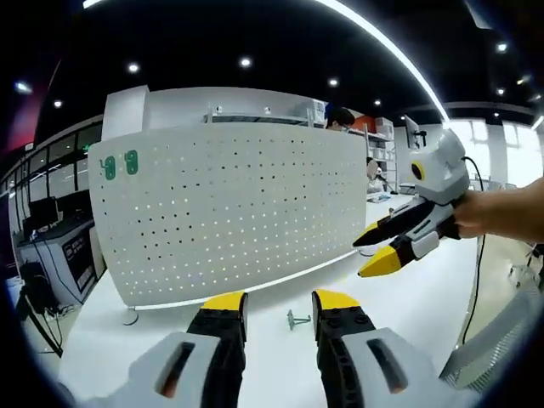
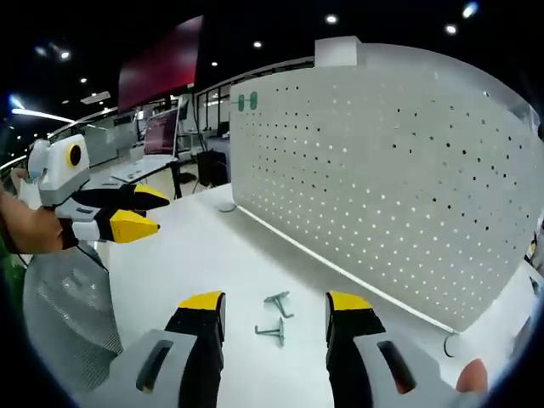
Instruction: Insert the hook assembly into the mounting plate slot until the hook locks in place.
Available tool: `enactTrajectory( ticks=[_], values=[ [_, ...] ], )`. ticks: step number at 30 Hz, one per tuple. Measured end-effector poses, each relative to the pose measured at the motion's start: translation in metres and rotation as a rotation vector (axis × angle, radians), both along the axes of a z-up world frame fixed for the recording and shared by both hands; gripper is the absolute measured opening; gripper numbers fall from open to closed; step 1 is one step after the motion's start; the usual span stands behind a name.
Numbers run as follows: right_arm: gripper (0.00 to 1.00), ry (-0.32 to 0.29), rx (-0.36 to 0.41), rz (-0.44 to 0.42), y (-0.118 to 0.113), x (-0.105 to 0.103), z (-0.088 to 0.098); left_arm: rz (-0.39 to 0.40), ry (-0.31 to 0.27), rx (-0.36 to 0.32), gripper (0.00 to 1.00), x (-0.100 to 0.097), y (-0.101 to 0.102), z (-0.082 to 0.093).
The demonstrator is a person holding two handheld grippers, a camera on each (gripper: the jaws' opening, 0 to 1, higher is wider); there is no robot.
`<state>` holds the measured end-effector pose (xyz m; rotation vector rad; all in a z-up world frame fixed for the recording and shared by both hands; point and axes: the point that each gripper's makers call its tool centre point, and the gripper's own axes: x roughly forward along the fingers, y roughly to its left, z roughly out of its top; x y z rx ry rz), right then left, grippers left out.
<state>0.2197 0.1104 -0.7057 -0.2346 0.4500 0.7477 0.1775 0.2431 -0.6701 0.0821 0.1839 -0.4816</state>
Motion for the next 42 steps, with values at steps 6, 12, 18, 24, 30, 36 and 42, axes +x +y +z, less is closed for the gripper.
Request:
enactTrajectory(
  ticks=[6,12,18,24,30,36,42],
  values=[
    [0.46,0.028,-0.028,0.010,0.004,0.007,-0.013,-0.025,0.013,0.010,0.31,-0.008,0.000,-0.004],
    [0.45,0.051,-0.045,0.020,0.007,0.009,-0.023,-0.057,0.059,0.000,0.33,-0.015,0.007,-0.009],
    [0.45,0.078,-0.070,0.027,0.007,0.009,-0.036,-0.095,0.108,-0.001,0.35,-0.022,0.013,-0.014],
    [0.44,0.095,-0.099,0.033,0.007,0.012,-0.045,-0.167,0.173,0.024,0.39,-0.034,0.011,-0.026],
    [0.40,0.115,-0.120,0.043,0.010,0.014,-0.053,-0.216,0.233,0.025,0.46,-0.043,0.009,-0.036],
    [0.35,0.141,-0.152,0.061,0.015,0.013,-0.063,-0.254,0.277,0.033,0.51,-0.050,0.007,-0.042],
    [0.29,0.163,-0.181,0.071,0.017,0.017,-0.073,-0.277,0.303,0.036,0.52,-0.055,0.003,-0.047]
  ],
)
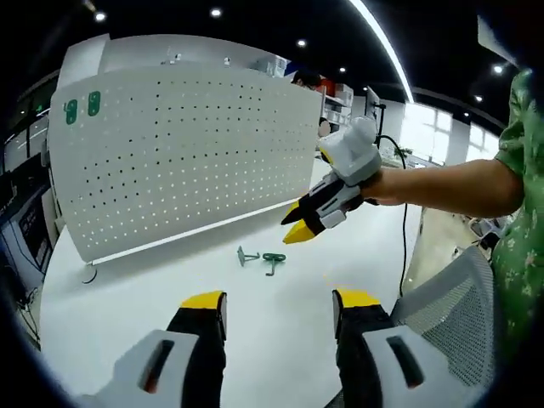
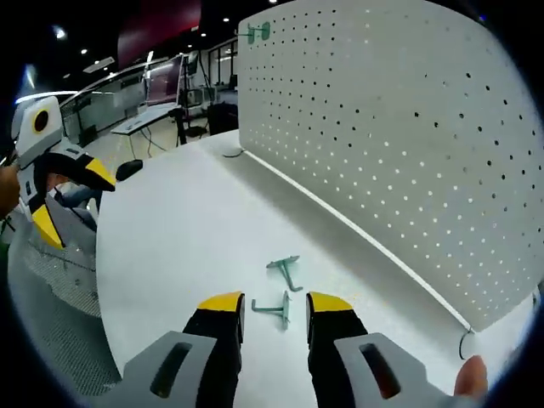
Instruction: Insert the hook assembly into the mounting plate slot until the hook locks in place.
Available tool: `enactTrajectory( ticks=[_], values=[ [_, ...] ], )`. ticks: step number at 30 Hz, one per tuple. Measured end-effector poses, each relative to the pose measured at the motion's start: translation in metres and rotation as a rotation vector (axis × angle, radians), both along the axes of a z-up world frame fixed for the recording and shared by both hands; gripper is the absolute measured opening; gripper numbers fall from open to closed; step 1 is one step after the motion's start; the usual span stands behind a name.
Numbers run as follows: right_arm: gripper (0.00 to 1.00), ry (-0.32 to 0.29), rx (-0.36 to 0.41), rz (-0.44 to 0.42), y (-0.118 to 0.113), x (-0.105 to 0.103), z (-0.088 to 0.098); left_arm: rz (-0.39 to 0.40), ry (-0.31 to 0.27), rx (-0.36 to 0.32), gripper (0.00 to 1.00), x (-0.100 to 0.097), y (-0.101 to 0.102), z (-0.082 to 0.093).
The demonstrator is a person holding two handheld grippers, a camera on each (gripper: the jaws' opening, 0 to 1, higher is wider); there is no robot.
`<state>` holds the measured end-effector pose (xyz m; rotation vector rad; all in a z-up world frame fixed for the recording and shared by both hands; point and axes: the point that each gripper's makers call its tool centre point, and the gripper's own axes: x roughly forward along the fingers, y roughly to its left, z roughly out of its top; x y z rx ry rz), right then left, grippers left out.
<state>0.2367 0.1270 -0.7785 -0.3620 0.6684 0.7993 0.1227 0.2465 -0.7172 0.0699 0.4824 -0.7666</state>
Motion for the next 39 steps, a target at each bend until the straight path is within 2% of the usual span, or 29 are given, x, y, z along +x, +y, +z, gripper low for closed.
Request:
enactTrajectory(
  ticks=[9,18,39],
  values=[
    [0.22,0.026,-0.044,0.020,0.004,0.005,-0.013,-0.018,0.021,0.002,0.53,-0.004,-0.004,-0.005],
    [0.17,0.073,-0.082,0.025,0.005,0.010,-0.035,-0.012,0.033,-0.003,0.53,-0.006,-0.004,-0.009],
    [0.10,0.105,-0.123,0.021,0.010,0.020,-0.054,-0.003,0.049,-0.013,0.52,-0.008,-0.003,-0.013]
  ],
)
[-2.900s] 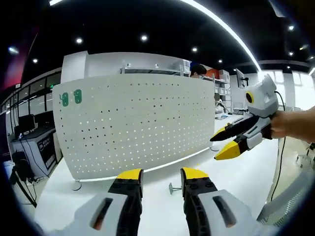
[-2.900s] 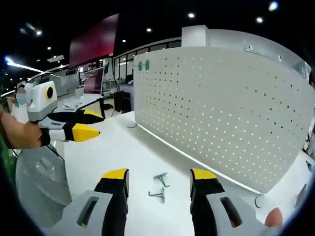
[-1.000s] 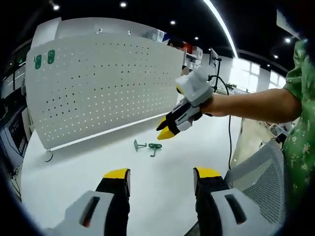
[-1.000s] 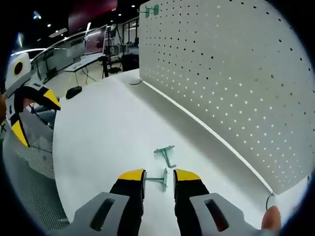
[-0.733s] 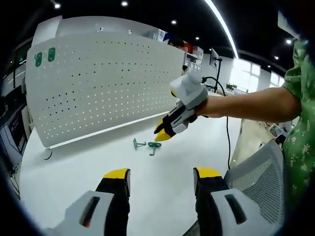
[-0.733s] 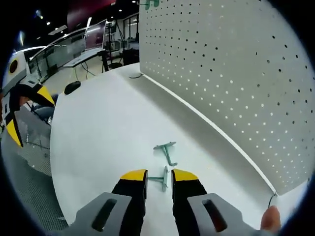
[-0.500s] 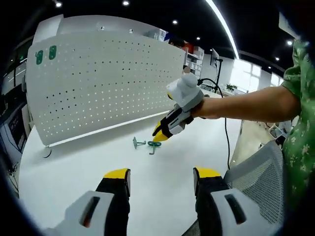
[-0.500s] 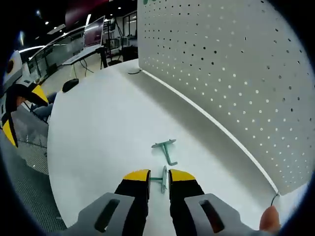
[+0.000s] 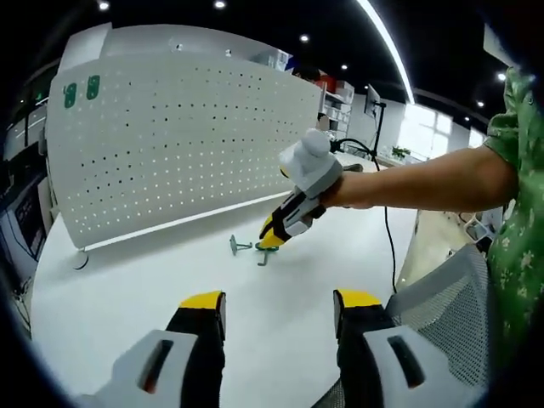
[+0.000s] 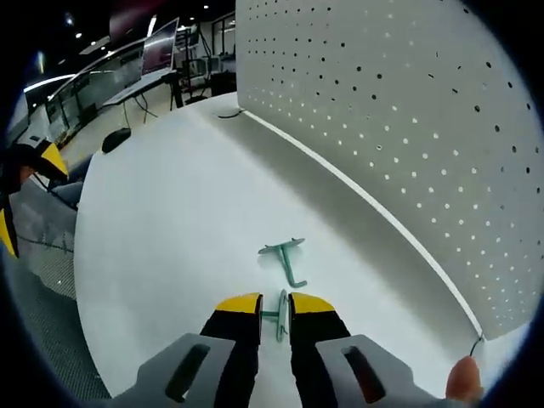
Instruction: Insert the hook assembly into the mounting plate slot until the hook locks in place.
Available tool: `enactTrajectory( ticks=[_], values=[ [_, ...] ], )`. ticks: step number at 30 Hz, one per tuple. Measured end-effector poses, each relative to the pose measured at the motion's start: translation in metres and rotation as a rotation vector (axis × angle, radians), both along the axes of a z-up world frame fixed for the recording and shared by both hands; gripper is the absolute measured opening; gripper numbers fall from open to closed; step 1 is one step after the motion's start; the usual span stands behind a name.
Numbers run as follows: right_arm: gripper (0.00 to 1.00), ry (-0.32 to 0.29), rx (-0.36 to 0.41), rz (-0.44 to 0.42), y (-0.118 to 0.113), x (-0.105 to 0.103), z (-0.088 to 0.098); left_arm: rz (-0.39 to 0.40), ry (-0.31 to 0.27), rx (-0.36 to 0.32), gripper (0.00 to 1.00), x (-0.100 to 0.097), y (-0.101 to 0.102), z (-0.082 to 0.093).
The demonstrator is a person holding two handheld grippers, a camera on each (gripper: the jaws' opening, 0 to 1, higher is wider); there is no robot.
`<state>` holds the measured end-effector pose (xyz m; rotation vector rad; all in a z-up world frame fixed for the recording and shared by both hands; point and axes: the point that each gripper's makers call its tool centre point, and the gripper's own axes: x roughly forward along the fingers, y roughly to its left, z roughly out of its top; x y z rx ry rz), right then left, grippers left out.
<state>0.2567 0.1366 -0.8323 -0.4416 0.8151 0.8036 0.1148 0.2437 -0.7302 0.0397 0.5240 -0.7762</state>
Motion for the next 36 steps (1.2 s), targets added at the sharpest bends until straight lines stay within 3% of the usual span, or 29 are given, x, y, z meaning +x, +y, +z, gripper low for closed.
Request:
enactTrajectory(
  ticks=[36],
  values=[
    [0.05,0.044,-0.039,-0.022,-0.001,0.006,-0.013,0.002,0.012,-0.006,0.51,-0.001,0.002,-0.003]
  ],
)
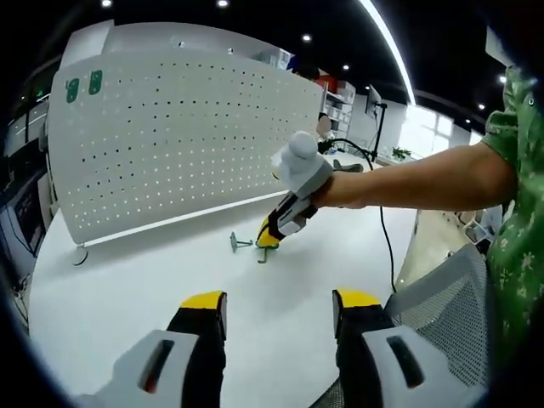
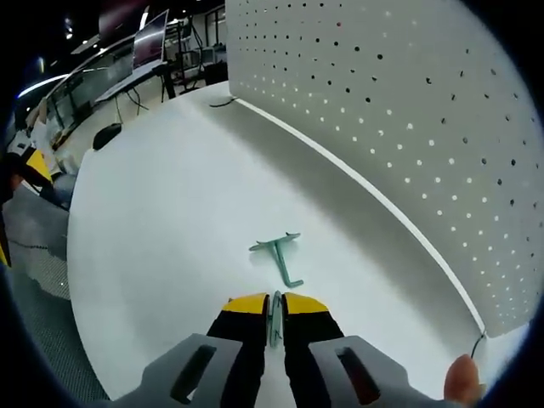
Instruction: Insert the hook assembly into the mounting plate slot until the hook locks in place.
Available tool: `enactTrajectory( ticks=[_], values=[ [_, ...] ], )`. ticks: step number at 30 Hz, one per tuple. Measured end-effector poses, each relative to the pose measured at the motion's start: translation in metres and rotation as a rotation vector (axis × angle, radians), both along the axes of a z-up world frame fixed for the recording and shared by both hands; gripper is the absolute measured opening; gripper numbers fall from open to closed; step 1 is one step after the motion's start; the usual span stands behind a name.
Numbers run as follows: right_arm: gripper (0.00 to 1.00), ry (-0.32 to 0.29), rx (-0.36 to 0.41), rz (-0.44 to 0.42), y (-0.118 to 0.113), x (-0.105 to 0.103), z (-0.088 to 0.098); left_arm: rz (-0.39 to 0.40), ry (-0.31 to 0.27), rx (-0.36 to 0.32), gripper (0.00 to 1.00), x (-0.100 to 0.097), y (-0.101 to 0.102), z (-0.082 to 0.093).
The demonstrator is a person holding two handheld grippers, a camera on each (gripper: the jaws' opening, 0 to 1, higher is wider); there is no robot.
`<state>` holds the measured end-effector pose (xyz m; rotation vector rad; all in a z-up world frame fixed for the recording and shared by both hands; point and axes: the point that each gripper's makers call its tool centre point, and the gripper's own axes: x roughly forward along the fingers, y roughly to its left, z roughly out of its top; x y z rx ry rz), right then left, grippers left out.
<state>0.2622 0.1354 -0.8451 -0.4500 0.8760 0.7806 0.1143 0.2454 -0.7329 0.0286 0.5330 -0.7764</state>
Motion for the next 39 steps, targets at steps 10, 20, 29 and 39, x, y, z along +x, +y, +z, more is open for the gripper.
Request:
enactTrajectory(
  ticks=[10,20,29,39],
  values=[
    [0.04,0.009,-0.009,-0.003,-0.0004,0.0015,-0.0029,0.001,0.003,-0.003,0.51,-0.0004,-0.0002,-0.0005],
    [0.02,0.020,0.003,-0.021,-0.0029,0.0015,-0.0024,0.000,0.004,-0.003,0.51,-0.0005,-0.0010,-0.0010],
    [0.01,0.021,0.016,-0.037,-0.0052,-0.0005,-0.0007,-0.003,0.005,-0.003,0.51,-0.0004,-0.0026,-0.0010],
    [0.00,0.018,0.039,-0.052,-0.0076,-0.0029,0.0008,-0.008,0.008,-0.002,0.50,-0.0008,-0.0048,-0.0014]
  ],
)
